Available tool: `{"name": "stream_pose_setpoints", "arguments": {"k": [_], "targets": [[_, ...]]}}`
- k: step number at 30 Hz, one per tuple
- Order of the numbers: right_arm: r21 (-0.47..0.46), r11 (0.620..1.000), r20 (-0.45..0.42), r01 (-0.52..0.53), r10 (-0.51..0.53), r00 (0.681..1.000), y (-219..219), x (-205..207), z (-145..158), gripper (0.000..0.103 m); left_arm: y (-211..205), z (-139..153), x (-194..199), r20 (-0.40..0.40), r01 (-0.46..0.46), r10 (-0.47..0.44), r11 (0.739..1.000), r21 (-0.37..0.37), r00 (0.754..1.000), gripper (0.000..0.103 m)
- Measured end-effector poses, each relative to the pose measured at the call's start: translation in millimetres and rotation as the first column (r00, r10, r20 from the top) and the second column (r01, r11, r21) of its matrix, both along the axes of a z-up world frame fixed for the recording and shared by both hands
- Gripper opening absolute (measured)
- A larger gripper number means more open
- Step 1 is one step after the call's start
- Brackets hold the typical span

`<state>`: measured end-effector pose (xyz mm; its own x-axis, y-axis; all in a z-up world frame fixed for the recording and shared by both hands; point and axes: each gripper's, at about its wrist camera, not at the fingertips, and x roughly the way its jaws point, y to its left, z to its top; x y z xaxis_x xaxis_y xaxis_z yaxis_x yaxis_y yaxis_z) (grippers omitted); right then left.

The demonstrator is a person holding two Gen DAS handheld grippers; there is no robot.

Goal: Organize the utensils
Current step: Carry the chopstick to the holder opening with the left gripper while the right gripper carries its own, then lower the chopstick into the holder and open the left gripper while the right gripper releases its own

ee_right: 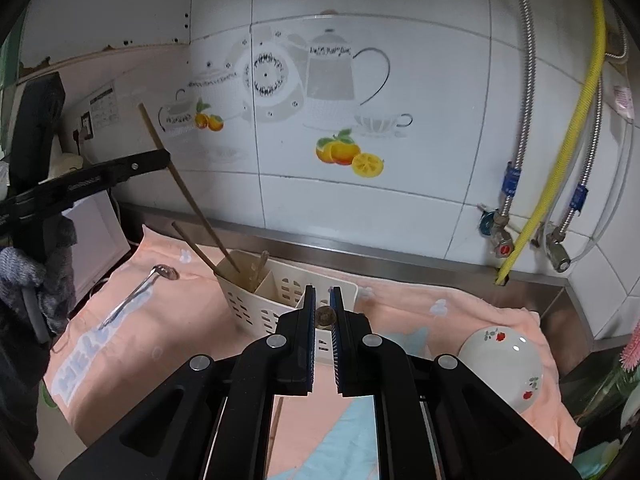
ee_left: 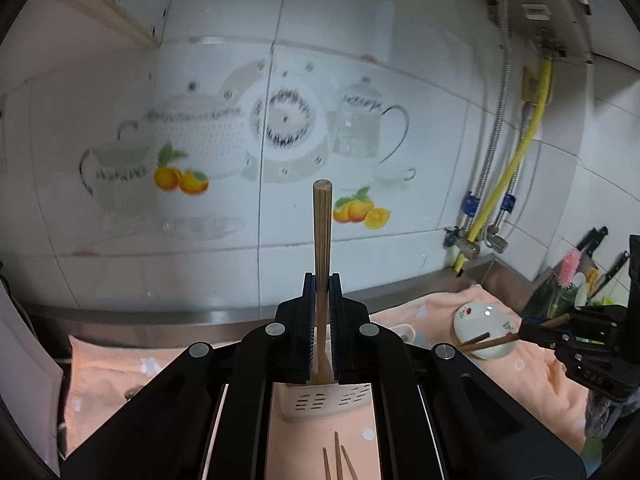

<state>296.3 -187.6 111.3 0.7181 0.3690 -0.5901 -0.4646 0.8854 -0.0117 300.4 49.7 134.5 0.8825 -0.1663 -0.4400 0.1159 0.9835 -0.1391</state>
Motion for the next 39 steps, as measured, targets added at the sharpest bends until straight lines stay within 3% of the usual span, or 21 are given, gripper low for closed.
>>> {"name": "stream_pose_setpoints", "arguments": {"k": [12, 32, 34, 39], "targets": [[-0.038, 0.999, -0.053, -0.004, 0.002, 0.999, 15, 20, -22, 0.007, -2, -38, 18, -0.082, 0.002, -0.002, 1.0, -0.002, 0.997, 0.006], [-0.02, 1.0, -0.108, 0.011, -0.013, 0.994, 18, 36, -42, 0.008, 0, -55, 22, -0.144, 0.007, -0.01, 1.0, -0.017, 0.99, 0.008], [-0.02, 1.0, -0.11, 0.01, -0.012, 0.994, 18, 36, -42, 0.009, 0, -55, 22, -0.144, 0.003, -0.005, 1.0, -0.017, 0.989, 0.017], [-0.02, 1.0, -0.104, 0.008, -0.01, 0.995, 19, 34, -42, 0.017, 0, -55, 21, -0.145, -0.006, 0.003, 1.0, -0.015, 0.989, 0.022]]}}
